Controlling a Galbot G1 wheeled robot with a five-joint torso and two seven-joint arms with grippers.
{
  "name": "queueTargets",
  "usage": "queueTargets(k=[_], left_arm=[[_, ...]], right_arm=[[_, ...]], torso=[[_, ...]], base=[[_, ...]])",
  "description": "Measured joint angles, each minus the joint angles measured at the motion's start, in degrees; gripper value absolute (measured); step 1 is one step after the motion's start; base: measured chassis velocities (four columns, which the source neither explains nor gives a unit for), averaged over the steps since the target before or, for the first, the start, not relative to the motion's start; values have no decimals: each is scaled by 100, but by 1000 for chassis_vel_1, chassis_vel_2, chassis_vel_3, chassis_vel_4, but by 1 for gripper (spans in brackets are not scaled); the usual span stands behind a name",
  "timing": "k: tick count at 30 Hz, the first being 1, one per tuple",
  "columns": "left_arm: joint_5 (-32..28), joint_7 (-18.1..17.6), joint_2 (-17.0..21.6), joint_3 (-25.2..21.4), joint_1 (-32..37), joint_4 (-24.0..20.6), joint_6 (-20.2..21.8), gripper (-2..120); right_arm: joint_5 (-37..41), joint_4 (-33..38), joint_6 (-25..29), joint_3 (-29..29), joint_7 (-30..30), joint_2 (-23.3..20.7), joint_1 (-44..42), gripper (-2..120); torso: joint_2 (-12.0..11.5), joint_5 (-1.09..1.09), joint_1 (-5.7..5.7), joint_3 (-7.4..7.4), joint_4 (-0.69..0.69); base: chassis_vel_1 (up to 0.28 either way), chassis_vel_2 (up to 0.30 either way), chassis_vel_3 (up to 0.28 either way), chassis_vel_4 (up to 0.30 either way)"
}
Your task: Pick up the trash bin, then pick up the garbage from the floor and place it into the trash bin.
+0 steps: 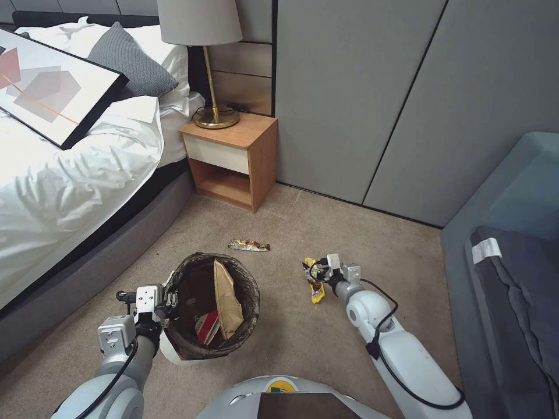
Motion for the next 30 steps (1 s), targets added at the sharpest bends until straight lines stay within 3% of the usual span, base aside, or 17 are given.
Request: queueTargets(k=[11,30], left_arm=[[-4,4,0,10,-11,0,0,7],[-26,16,24,43,2,0,26,7]], right_arm=[[-29,-1077,33,-307,117,216,455,100],[-252,-2279,198,-438,100,383,924,100]], torso=[[0,0,0,0,0],[0,0,0,0,0]], base=[[0,0,0,0],[0,0,0,0]])
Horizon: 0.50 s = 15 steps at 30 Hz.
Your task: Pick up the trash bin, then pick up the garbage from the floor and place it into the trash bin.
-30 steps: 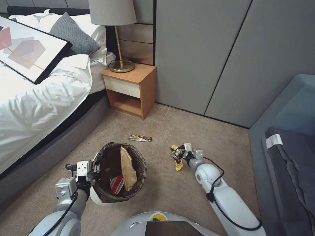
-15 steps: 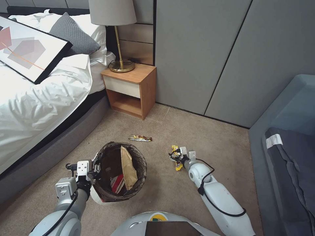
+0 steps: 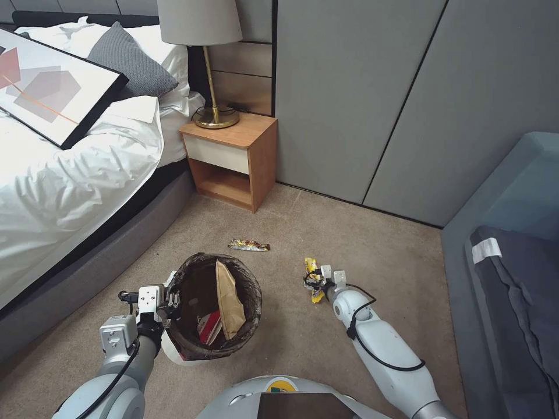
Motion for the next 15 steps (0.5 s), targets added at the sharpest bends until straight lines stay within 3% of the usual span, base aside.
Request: queueTargets(k=[15], left_arm=[[-5,6,2,-4,-16,0,0,7]], right_arm=[[-291,-643,105,-44,-8,203,242,100]], torso=[[0,0,0,0,0]], base=[[0,0,0,0]])
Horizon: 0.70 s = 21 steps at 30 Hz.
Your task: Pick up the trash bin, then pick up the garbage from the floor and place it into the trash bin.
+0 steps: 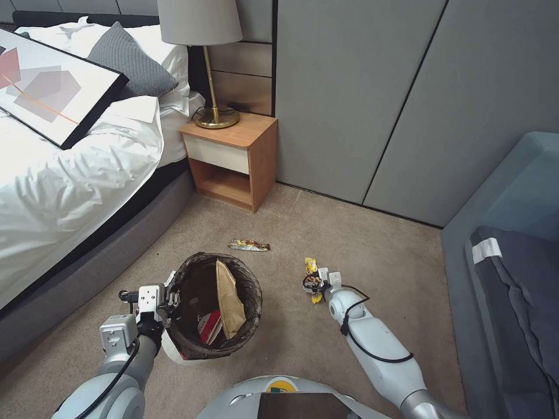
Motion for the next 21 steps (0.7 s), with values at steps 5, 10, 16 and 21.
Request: queueTargets(k=[5,10,16,21], left_arm=[[1,1,-4,-1,-14,0,0,7],[2,1,-6,0,-18,0,-2,7],[4,0,-13,1,-26,0,-3,7],[4,-1,-18,5,-31,0,-6,7]], right_arm=[[-24,-21,19,16,0,3,-1,100],[-37,-30,25,24,-6,10,-3,100],[-41,-9,18,27,-28,20,-8,95],[-63,-27,14,56,-74,44,-22,73]], torso=[[0,0,0,0,0],[0,0,0,0,0],[0,0,0,0,0],[0,0,0,0,0]], base=[[0,0,0,0],[0,0,0,0],[0,0,0,0],[0,0,0,0]])
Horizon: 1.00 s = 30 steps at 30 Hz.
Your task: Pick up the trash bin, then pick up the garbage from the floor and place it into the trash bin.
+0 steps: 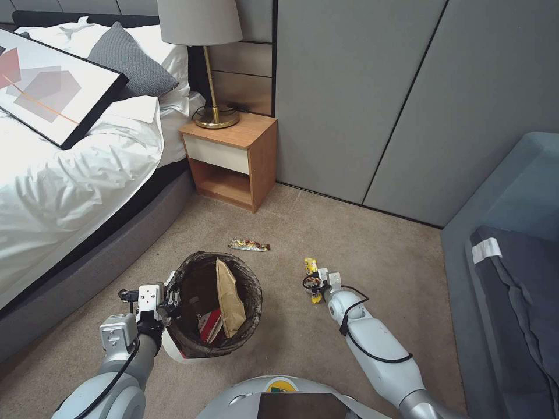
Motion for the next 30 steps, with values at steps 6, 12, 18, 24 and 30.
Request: queueTargets(k=[6,12,18,24,30], left_arm=[[0,-1,5,9,-18,0,-3,7],[-2,1,12,30,-44,0,-4,7],[-2,4,23,31,-47,0,-4,7],[-2,8,26,34,-49,0,-4,7],[-2,11,35,34,-52,0,-4,7]], right_arm=[[0,-3,7,45,-16,2,-17,49],[115,18,-9,95,-16,12,-39,30],[113,-4,2,126,-33,25,-53,11],[97,-19,23,150,-41,36,-58,0],[31,285,50,261,-42,10,-153,0]], torso=[[0,0,0,0,0],[0,0,0,0,0],[0,0,0,0,0],[0,0,0,0,0],[0,1,0,1,0]], base=[[0,0,0,0],[0,0,0,0],[0,0,0,0],[0,0,0,0],[0,0,0,0]])
